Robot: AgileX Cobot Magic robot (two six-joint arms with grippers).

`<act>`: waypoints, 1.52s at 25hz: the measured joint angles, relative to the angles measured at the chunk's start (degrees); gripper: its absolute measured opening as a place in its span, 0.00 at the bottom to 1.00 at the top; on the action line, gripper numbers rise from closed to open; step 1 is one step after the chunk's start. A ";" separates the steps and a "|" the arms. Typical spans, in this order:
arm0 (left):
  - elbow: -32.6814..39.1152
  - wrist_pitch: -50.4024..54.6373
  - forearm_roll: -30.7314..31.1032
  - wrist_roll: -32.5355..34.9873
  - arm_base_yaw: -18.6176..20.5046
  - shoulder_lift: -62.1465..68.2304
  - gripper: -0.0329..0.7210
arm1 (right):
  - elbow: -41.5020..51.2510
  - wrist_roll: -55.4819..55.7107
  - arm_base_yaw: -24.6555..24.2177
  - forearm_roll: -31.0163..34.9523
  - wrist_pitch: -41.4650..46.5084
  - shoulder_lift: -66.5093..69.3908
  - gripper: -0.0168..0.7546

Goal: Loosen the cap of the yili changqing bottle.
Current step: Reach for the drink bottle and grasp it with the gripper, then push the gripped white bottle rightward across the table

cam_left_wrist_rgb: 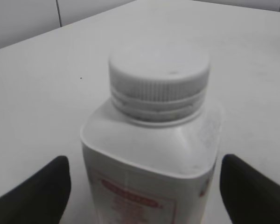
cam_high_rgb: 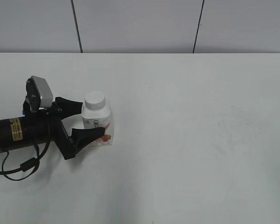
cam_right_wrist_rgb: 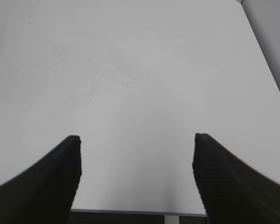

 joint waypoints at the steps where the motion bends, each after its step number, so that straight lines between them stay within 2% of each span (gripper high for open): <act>1: -0.30 0.00 0.18 -0.05 0.00 0.23 0.83 | 0.00 0.00 0.00 0.00 0.00 0.00 0.78; 5: -0.77 -0.05 0.70 -0.11 0.00 0.53 0.80 | 0.00 0.00 0.00 0.00 0.00 0.00 0.78; 14: -0.76 -0.11 1.69 -0.17 0.00 0.53 0.56 | 0.00 0.00 0.00 0.00 0.00 0.00 0.78; 33: -0.96 -0.43 8.07 -0.17 0.05 0.53 0.54 | 0.00 0.28 0.00 -0.53 0.00 0.06 0.78; 38: -1.00 -0.62 9.93 -0.17 0.05 0.53 0.54 | -0.74 0.28 0.00 0.62 0.00 7.67 0.78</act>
